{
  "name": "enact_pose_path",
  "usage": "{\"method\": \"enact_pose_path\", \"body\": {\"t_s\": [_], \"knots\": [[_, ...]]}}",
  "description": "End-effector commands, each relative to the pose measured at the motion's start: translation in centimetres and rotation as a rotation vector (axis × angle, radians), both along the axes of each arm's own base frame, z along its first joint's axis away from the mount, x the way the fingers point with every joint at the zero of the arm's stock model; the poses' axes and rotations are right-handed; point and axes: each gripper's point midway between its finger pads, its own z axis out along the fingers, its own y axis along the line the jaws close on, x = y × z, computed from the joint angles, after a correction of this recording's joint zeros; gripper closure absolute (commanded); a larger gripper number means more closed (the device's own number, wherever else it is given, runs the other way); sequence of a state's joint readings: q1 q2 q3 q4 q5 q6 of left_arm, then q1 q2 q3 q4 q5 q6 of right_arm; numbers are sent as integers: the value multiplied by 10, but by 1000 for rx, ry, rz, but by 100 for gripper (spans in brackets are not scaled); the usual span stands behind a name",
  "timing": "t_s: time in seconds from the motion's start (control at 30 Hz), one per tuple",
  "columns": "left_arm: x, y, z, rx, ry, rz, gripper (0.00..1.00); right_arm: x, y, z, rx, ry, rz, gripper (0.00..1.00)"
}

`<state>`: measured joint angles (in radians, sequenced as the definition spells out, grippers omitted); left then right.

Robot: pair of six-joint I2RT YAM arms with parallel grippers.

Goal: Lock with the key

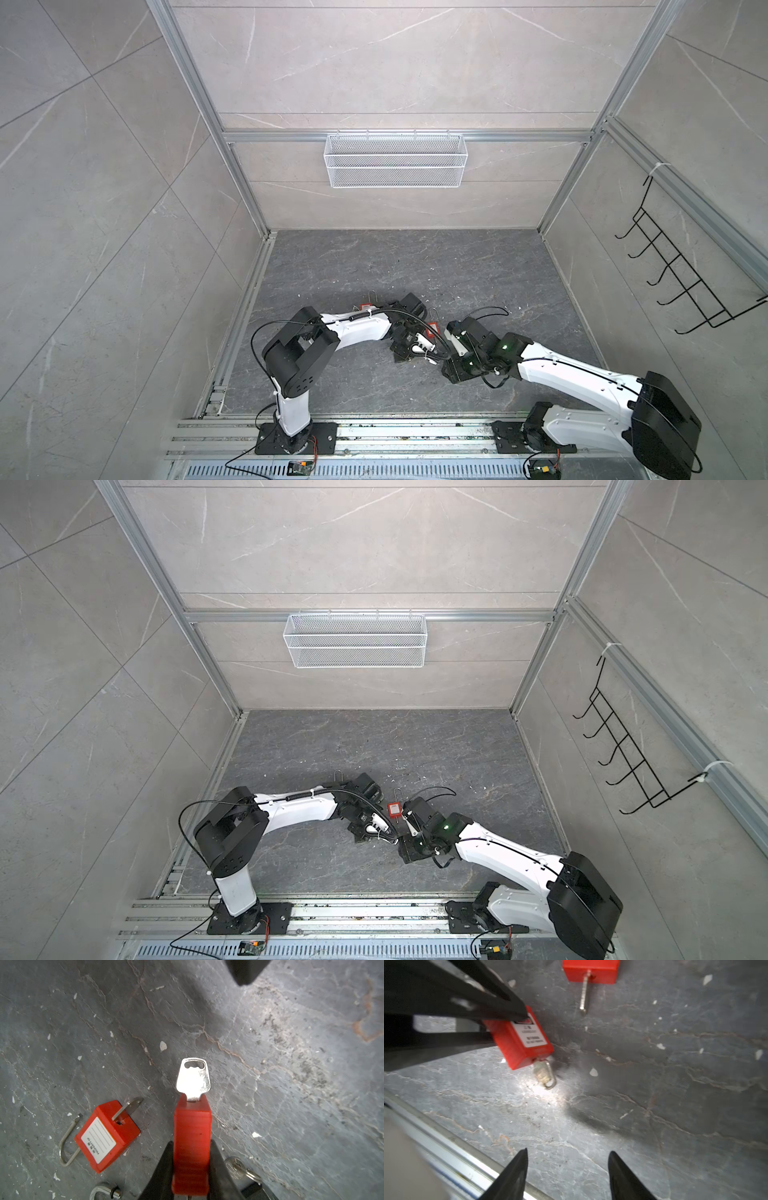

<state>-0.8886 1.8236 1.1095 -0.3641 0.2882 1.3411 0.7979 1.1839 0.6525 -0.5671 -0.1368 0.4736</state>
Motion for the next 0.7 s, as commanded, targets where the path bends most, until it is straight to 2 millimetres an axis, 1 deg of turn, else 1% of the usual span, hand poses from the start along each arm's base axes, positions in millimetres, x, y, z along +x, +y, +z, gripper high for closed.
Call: {"method": "enact_pose_path", "body": {"t_s": [0.0,0.17,0.27,0.33,0.5,0.67], "knots": [[-1,-4,19,-70,-45,-11,89,0,10,9,62,-25,57,38],[-9,1,37,-129,-79,-39,92,-5,25,16,120,-17,143,42],[-12,3,48,-170,-103,-49,96,-5,30,15,126,-2,175,46],[-14,4,54,-190,-115,-52,96,-6,37,15,153,16,195,50],[-19,8,60,-203,-134,-69,97,-2,50,18,205,44,218,61],[-20,10,62,-206,-146,-77,97,3,55,21,224,42,225,63]]}}
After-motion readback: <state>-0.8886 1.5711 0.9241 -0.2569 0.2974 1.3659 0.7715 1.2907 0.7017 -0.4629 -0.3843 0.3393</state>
